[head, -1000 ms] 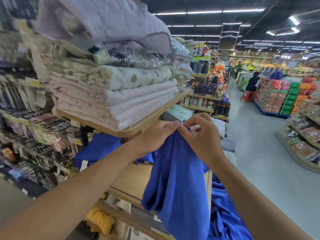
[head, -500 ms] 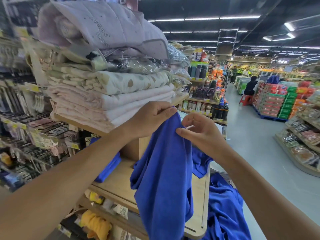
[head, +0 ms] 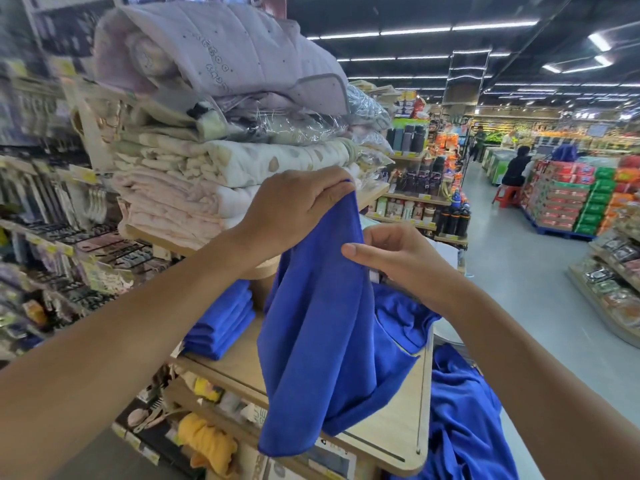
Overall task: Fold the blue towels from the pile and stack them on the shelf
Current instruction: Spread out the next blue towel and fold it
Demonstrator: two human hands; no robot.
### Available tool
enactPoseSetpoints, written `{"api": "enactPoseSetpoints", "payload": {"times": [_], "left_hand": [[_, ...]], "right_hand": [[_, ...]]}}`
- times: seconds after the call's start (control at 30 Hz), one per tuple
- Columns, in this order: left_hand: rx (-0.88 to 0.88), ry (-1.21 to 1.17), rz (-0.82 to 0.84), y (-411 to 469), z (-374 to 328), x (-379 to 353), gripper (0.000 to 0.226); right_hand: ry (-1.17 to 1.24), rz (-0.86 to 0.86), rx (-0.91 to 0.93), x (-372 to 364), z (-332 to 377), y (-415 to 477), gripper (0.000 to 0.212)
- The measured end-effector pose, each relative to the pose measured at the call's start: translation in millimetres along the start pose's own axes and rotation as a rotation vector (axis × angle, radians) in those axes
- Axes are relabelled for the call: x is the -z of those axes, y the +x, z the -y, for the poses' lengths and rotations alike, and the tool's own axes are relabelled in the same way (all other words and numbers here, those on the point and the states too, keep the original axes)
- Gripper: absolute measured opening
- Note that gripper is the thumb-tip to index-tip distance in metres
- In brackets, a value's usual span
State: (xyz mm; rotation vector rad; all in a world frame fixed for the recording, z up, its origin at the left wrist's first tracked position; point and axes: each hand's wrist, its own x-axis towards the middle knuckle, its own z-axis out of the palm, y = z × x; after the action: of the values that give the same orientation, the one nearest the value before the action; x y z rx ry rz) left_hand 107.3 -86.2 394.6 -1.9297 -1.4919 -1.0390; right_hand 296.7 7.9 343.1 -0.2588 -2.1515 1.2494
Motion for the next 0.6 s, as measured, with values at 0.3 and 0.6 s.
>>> {"api": "enactPoseSetpoints", "payload": {"times": [0.3, 0.6], "left_hand": [[0.030, 0.065, -0.142, -3.5, 32.2, 15.3, 0.038], [0.100, 0.092, -0.180, -21.9, 78.0, 31.1, 0.038]], "right_hand": [[-0.275, 0.323, -0.185, 7.4, -12.5, -18.0, 0.073], [-0.565, 0.337, -0.379, 42.6, -33.2, -38.2, 0.060]]}}
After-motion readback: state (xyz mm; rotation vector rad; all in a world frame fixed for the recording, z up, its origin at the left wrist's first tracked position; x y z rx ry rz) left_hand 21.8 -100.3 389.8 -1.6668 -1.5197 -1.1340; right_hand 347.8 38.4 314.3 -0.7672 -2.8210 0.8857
